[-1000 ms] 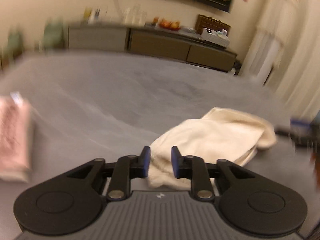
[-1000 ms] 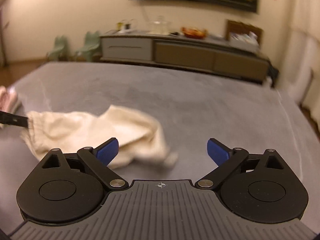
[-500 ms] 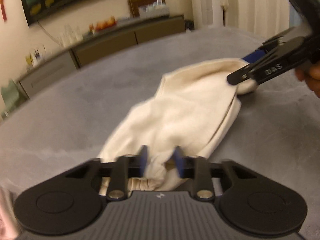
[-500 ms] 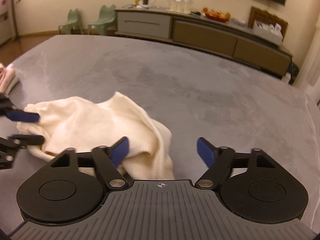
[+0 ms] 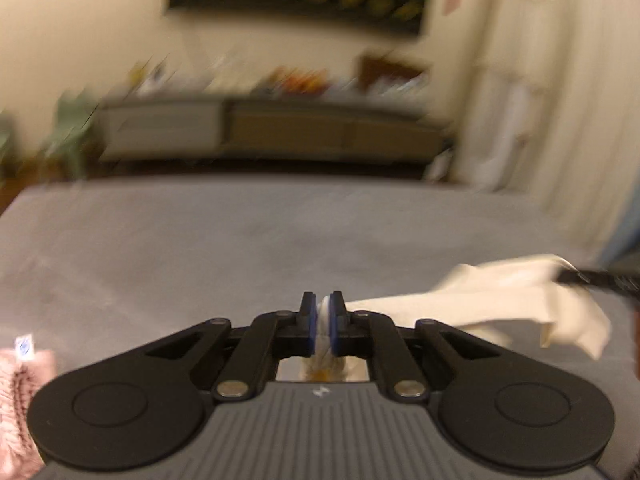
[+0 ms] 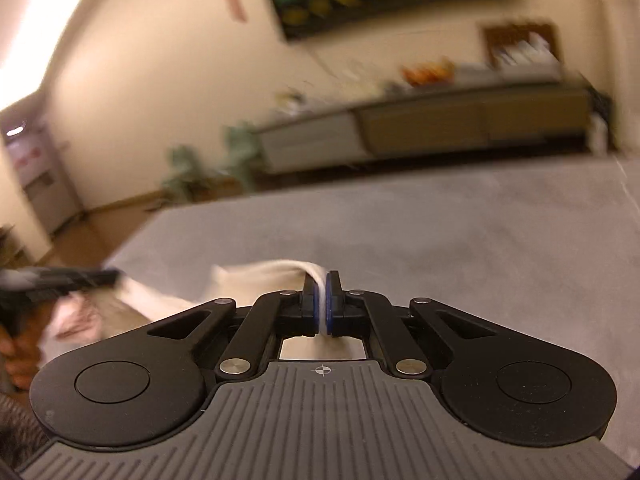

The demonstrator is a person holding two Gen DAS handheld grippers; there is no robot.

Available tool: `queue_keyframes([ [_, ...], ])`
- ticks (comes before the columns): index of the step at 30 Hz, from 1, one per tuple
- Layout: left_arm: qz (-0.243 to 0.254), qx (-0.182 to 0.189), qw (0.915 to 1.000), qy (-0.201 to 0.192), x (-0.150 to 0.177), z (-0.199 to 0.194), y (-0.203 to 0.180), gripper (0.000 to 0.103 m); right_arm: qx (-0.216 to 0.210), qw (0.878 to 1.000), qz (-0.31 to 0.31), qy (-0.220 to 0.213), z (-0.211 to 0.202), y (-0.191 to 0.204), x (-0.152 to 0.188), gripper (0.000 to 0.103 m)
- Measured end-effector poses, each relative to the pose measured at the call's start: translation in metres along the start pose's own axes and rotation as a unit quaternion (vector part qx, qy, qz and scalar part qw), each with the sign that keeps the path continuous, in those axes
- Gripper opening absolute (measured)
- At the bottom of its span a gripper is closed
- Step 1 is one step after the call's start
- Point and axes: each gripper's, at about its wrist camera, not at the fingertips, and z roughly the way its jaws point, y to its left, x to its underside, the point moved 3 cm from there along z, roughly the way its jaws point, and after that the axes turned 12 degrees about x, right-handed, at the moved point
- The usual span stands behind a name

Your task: Fold clothes

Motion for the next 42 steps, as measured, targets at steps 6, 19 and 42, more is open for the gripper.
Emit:
queue_keyframes([
  [6,-0.058,-0.023,0.9972,0.041,0.025,0.034,0.035,0.007,0.064,0.993,-0.057,0.075,0.045,0.018,0.025,0.044],
  [19,-0.002,0.026,0.9992,0.031,0.012,0.037,0.014,0.014,0.053,0.951,-0.297,0.062,0.048,0.067,0.065,0.057],
  [42,-0.066,0.073,0.9952,0.000,-0.048,0.031,0.052,0.018,-0.143,0.987,0.045,0.050,-0.002,-0.020,-0.024,0.032],
])
